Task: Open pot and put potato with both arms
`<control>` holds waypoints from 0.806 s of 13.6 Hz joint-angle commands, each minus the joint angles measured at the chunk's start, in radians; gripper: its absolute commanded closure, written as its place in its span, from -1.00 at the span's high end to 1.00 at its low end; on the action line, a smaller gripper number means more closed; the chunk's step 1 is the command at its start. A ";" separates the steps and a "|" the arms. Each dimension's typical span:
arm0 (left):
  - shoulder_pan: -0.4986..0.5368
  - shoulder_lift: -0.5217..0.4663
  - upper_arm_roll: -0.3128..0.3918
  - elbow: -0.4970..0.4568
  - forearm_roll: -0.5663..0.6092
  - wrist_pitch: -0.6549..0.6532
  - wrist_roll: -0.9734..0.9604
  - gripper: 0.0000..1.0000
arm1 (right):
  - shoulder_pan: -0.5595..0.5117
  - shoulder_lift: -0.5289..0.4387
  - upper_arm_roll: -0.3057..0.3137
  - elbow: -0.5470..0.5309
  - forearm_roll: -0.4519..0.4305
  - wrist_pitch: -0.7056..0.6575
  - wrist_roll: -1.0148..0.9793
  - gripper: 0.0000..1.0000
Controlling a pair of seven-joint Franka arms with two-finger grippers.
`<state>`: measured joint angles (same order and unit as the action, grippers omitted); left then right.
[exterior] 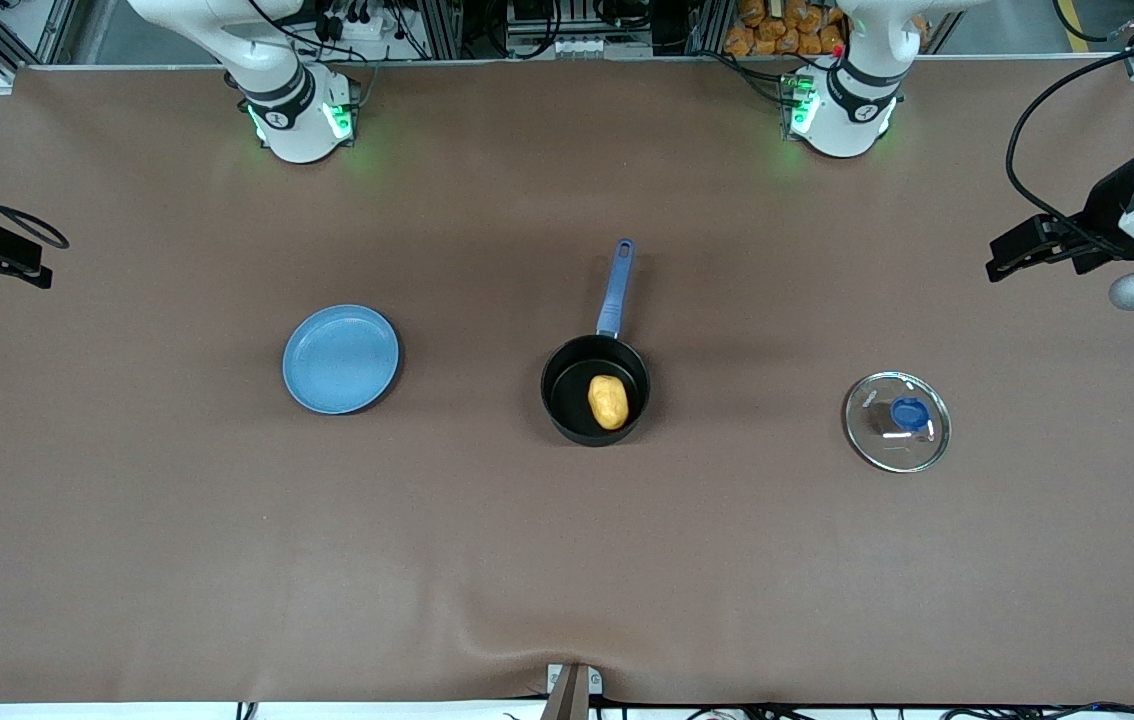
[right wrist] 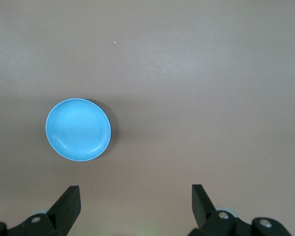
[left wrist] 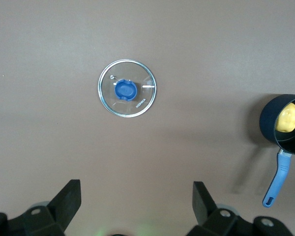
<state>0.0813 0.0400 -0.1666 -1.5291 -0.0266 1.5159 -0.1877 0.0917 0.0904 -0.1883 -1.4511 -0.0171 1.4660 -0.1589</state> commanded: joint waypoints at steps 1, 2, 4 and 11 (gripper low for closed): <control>0.002 0.000 -0.002 0.003 -0.003 0.000 -0.002 1.00 | -0.007 -0.018 0.012 -0.014 -0.006 -0.004 0.006 1.00; 0.002 0.000 -0.002 0.003 -0.003 0.000 -0.001 1.00 | -0.007 -0.017 0.010 -0.014 -0.007 -0.003 0.006 1.00; 0.002 0.000 -0.002 0.003 -0.003 0.000 -0.001 1.00 | -0.012 -0.015 0.012 -0.009 -0.006 -0.001 0.006 1.00; 0.002 0.000 -0.002 0.006 -0.001 -0.002 -0.004 1.00 | -0.018 -0.014 0.012 0.012 -0.030 -0.004 0.004 1.00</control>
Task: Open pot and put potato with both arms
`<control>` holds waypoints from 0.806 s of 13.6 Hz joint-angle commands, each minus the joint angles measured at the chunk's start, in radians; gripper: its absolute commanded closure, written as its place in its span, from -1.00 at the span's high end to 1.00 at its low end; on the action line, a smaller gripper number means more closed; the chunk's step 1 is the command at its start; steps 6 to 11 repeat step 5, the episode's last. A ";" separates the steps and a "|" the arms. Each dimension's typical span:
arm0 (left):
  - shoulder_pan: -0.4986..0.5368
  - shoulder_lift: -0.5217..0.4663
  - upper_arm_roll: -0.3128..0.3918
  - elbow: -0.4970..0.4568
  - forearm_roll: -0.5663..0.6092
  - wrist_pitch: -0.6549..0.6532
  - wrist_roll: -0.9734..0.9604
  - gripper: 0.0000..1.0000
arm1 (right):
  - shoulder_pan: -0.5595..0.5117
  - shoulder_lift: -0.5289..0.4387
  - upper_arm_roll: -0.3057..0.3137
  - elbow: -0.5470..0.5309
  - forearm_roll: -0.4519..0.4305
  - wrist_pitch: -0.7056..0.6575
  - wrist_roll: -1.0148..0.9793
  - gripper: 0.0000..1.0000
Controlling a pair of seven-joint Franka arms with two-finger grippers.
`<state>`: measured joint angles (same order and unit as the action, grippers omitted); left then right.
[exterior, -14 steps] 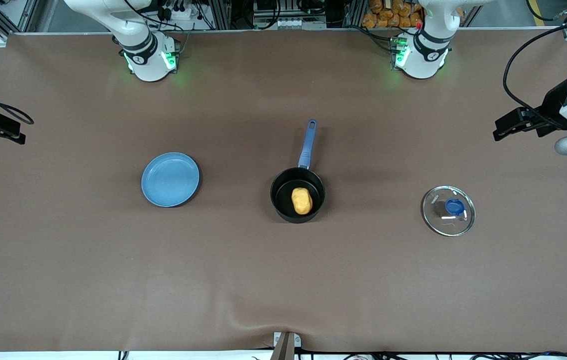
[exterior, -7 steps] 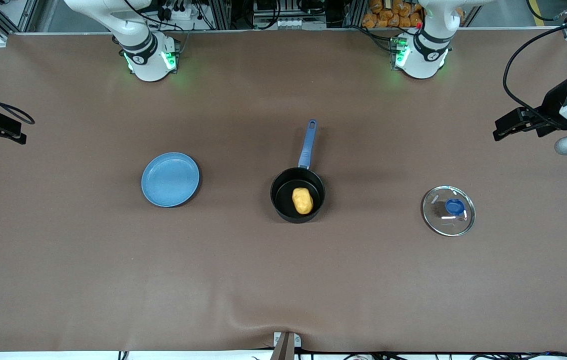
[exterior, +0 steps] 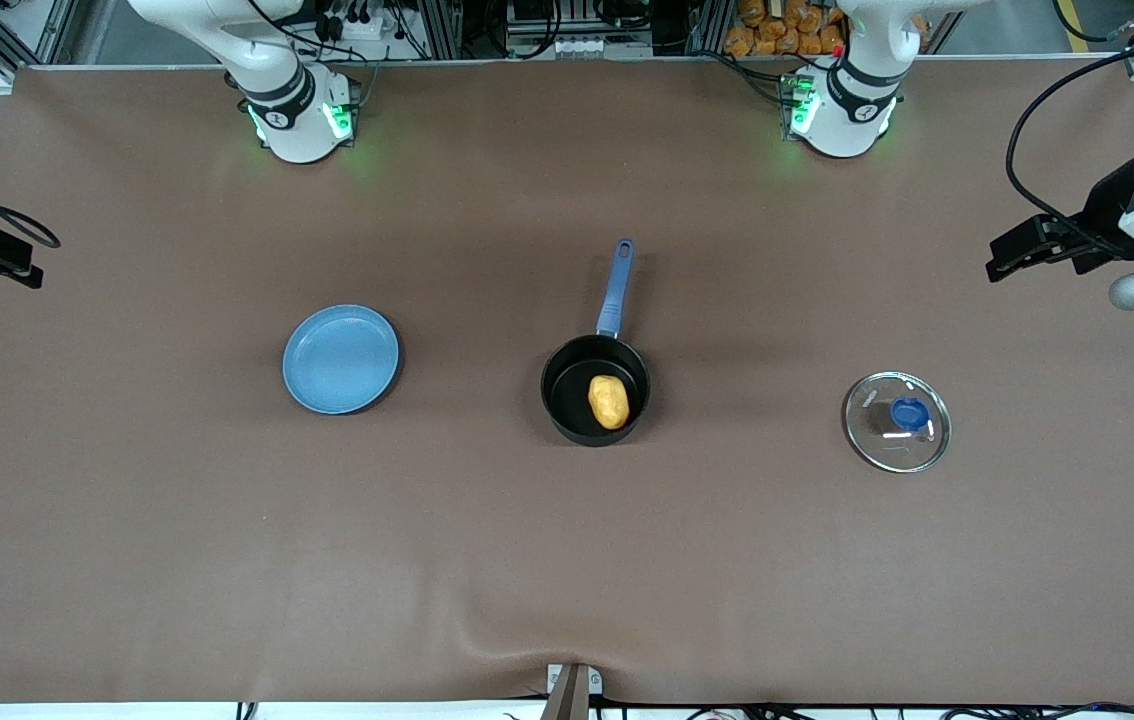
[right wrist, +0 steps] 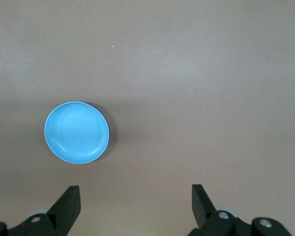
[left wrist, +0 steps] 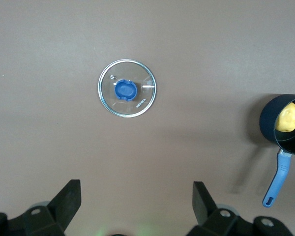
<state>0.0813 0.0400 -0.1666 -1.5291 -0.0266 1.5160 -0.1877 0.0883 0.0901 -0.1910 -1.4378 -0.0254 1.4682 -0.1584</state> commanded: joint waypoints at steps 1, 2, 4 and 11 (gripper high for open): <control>0.002 0.000 -0.002 0.007 -0.001 -0.002 -0.004 1.00 | -0.018 -0.015 0.013 0.000 -0.022 -0.008 0.002 1.00; 0.002 0.000 -0.002 0.009 -0.001 0.000 -0.006 1.00 | -0.027 -0.016 0.010 0.000 -0.022 -0.011 -0.006 1.00; 0.003 0.000 -0.004 0.009 -0.003 -0.002 -0.007 1.00 | -0.033 -0.015 0.013 0.000 -0.019 -0.028 -0.006 1.00; 0.002 0.000 -0.002 0.010 -0.001 -0.002 -0.007 1.00 | -0.033 -0.015 0.013 0.000 -0.019 -0.029 -0.006 1.00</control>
